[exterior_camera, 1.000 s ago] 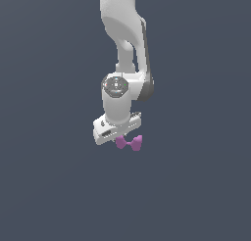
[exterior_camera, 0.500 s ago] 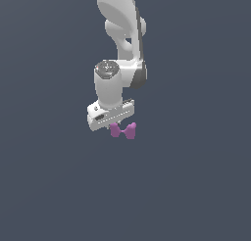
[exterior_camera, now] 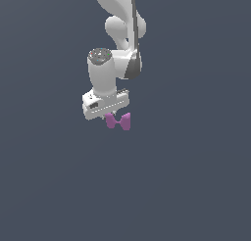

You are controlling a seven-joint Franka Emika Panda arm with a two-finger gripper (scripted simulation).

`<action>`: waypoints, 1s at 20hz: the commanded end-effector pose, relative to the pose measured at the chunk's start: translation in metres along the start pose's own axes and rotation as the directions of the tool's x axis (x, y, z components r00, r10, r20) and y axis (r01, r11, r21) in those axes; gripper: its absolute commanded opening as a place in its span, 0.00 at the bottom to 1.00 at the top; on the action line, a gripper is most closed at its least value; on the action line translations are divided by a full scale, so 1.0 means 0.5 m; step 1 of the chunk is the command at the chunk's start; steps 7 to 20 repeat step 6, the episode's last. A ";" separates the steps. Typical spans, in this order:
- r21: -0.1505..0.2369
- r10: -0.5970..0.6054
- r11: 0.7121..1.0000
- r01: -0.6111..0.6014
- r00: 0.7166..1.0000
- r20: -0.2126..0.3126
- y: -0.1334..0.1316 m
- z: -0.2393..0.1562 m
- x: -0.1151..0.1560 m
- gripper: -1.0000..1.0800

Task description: Pick up the object and move it to a goal position.

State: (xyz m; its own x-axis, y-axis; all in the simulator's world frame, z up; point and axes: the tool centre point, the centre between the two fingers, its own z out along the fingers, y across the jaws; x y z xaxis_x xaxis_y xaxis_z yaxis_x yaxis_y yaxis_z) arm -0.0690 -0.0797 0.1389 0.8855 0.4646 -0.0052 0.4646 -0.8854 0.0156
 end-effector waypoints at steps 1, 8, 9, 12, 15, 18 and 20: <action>0.000 -0.001 1.000 0.001 1.000 0.000 0.000 -0.005 -0.013 0.00; 0.000 -0.001 1.000 0.001 1.000 0.000 0.002 -0.008 -0.019 0.00; 0.000 -0.001 1.000 0.001 1.000 0.000 0.002 -0.008 -0.019 0.00; 0.000 -0.001 1.000 0.001 1.000 0.000 0.002 -0.008 -0.019 0.00; 0.000 -0.001 1.000 0.001 1.000 0.000 0.002 -0.008 -0.019 0.00; 0.000 -0.001 1.000 0.001 1.000 0.000 0.002 -0.008 -0.019 0.00; 0.000 -0.001 1.000 0.001 1.000 0.000 0.002 -0.008 -0.019 0.00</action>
